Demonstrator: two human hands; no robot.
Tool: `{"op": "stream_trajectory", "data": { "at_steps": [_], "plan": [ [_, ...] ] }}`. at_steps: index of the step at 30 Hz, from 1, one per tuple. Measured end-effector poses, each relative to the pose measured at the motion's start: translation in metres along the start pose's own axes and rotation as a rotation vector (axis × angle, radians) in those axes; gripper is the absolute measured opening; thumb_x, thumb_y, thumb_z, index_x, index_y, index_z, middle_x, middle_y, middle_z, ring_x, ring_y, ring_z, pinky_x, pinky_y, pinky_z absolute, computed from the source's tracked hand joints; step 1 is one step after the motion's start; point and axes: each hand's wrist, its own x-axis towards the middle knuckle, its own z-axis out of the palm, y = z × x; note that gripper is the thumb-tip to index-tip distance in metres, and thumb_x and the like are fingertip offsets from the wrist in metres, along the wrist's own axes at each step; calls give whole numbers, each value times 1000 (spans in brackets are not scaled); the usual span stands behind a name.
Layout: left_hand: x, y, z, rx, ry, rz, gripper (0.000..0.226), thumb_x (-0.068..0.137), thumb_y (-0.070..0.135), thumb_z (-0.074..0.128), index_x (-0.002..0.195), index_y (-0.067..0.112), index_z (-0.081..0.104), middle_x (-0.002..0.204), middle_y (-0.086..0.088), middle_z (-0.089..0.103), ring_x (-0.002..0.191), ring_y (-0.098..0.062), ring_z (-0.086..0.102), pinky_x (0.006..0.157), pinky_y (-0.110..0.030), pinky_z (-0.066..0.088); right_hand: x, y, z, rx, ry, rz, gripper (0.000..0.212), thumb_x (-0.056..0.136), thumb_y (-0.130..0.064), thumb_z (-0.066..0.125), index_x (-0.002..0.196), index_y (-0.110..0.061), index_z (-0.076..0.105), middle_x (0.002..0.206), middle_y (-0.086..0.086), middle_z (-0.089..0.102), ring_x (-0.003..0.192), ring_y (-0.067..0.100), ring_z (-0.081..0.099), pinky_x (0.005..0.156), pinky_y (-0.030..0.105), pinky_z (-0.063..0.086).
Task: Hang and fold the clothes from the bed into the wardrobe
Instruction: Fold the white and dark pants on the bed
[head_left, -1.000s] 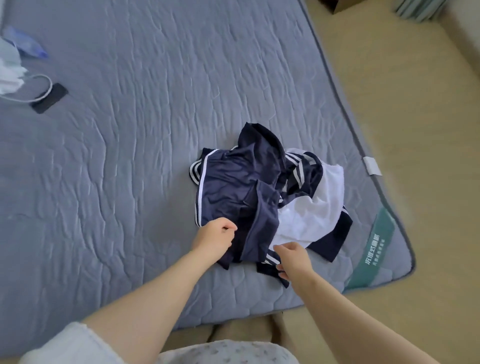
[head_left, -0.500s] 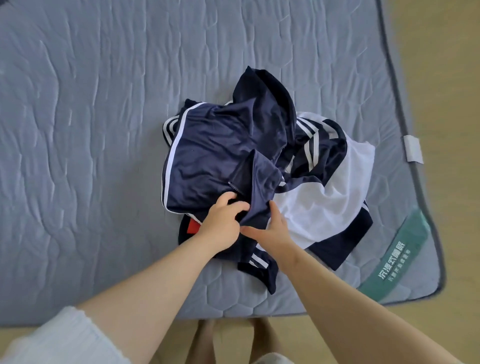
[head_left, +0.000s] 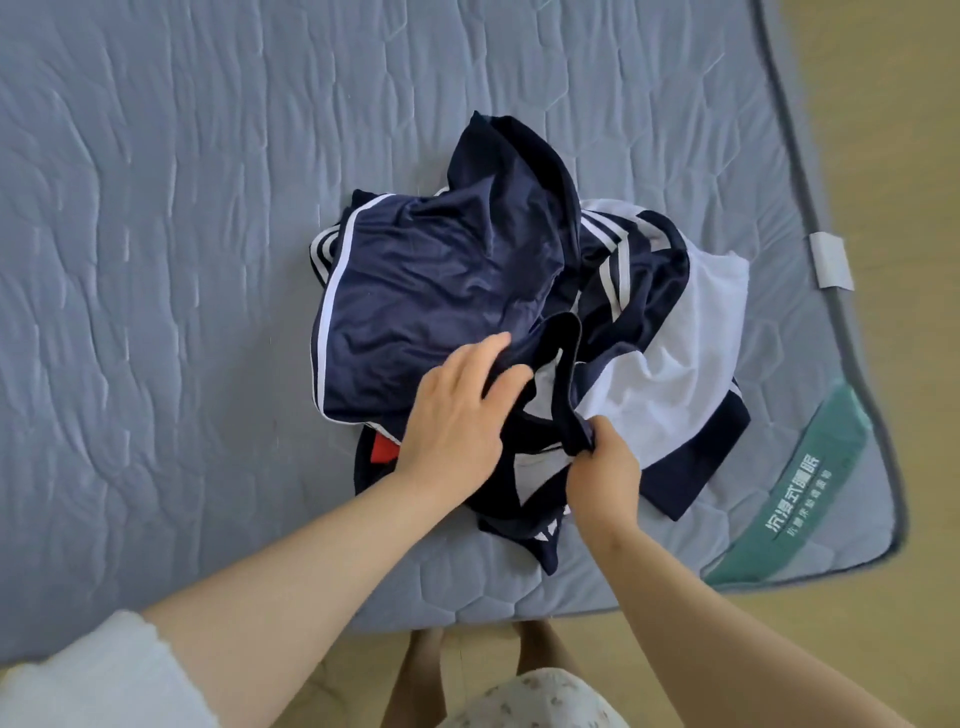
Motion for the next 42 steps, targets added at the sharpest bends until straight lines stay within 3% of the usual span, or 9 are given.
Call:
{"op": "stream_trajectory", "data": {
  "at_steps": [4, 9, 13, 21, 25, 28, 33, 38, 42],
  "plan": [
    [13, 21, 3, 284, -376, 245, 62, 82, 12, 57, 135, 37, 37, 155, -2, -6, 142, -33, -4, 114, -50, 8, -23, 20, -18, 42, -52, -49, 27, 72, 14, 27, 67, -12, 31, 59, -1, 33, 54, 11, 25, 46, 20, 21],
    [11, 21, -12, 314, -624, 143, 16, 91, 20, 46, 100, 19, 59, 106, -2, 61, 105, -25, 53, 95, -37, 33, -46, 38, -31, -142, -68, -165, 9, 79, -2, 44, 73, -7, 41, 58, 1, 41, 56, 21, 37, 53, 32, 30],
    [-29, 12, -39, -149, -553, -90, 37, 82, 8, 51, 59, 22, 25, 65, 6, 40, 75, -27, 47, 53, -28, 24, -70, 26, -38, -438, -140, -232, 9, 82, -9, 50, 79, -14, 43, 76, 1, 49, 73, 27, 49, 66, 35, 38],
    [-72, 15, -143, -182, -519, -278, 49, 84, 8, 43, 121, 39, 45, 94, 5, 56, 78, -22, 52, 59, -27, 38, -140, -23, -86, -395, 32, -228, 35, 84, 7, 37, 109, -9, 54, 104, 8, 47, 85, 28, 48, 69, 34, 42],
    [-65, 35, -189, 125, -670, -193, 15, 82, 23, 48, 80, 32, 60, 87, 6, 61, 79, -20, 53, 55, -24, 33, -164, -44, -116, -282, 33, -257, 38, 84, 9, 35, 103, -10, 63, 101, 11, 55, 90, 31, 54, 67, 33, 45],
    [-60, 48, -205, -47, -600, -311, 27, 82, 34, 56, 57, 24, 50, 69, 4, 57, 72, -21, 57, 49, -22, 34, -173, -65, -135, -37, 43, -204, 44, 84, 9, 30, 101, -14, 63, 90, 13, 62, 84, 33, 63, 70, 36, 54],
    [-64, 59, -221, -411, -377, -427, 24, 69, 34, 74, 84, 18, 64, 90, 2, 59, 86, -17, 58, 68, -25, 46, -183, -111, -156, 228, 13, -209, 35, 84, 6, 38, 77, -19, 61, 73, 9, 57, 54, 20, 50, 33, 11, 35],
    [-55, 65, -252, -400, 218, -531, 20, 80, 4, 53, 66, 17, 46, 74, -3, 51, 69, -25, 44, 49, -28, 27, -194, -133, -169, 52, -87, -359, 15, 83, -5, 60, 91, -17, 58, 67, -1, 55, 54, 12, 49, 43, 12, 37],
    [-50, 77, -267, -609, 321, -608, 22, 84, 0, 42, 75, 20, 43, 69, 2, 50, 69, -23, 47, 54, -29, 37, -195, -134, -170, -139, 17, -392, 18, 82, 3, 44, 83, -6, 60, 69, 7, 56, 67, 23, 49, 55, 27, 36]
  ]
}}
